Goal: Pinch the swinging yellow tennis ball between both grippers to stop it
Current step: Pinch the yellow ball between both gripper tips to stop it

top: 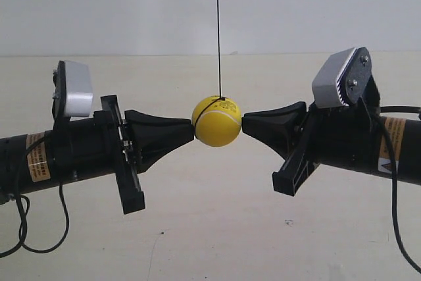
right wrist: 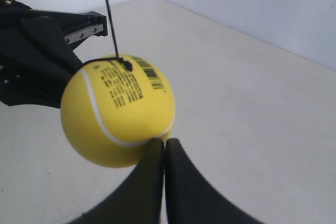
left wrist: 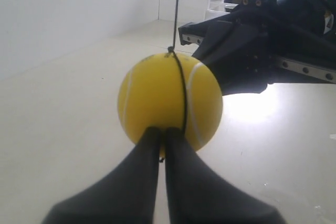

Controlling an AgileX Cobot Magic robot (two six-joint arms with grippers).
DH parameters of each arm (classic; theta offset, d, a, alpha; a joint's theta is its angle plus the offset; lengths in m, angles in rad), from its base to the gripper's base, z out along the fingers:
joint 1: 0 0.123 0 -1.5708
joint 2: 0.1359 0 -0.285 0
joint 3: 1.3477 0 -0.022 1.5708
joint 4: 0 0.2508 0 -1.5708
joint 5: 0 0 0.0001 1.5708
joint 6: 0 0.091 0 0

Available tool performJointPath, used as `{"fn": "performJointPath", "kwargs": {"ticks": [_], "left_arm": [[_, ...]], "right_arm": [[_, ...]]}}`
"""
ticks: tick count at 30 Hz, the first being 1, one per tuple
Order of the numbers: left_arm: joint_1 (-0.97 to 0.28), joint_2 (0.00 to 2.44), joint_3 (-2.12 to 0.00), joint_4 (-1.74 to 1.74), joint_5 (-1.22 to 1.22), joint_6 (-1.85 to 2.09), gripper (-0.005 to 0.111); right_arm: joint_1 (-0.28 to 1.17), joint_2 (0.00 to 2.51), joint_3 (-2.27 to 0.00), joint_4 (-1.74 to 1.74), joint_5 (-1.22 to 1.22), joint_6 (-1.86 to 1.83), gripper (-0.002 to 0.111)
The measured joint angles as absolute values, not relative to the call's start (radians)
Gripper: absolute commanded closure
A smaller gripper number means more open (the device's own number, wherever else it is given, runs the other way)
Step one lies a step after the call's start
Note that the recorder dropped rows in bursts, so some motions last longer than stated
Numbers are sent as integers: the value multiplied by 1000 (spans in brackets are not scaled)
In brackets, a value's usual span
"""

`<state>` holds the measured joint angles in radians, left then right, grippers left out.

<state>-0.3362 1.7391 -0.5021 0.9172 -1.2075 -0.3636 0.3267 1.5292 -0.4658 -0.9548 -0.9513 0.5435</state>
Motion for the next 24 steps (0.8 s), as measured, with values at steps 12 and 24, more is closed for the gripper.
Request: {"fn": "performJointPath", "kwargs": {"ticks": [12,24], "left_arm": [[-336,1739,-490,953,-1206,-364,102],[-336,1739,-490,945,-1206,-354,102]], "right_arm": [[326,1529,-466,-955,-970,543,108],[326,1529,-466,-955,-971,543,108]]}}
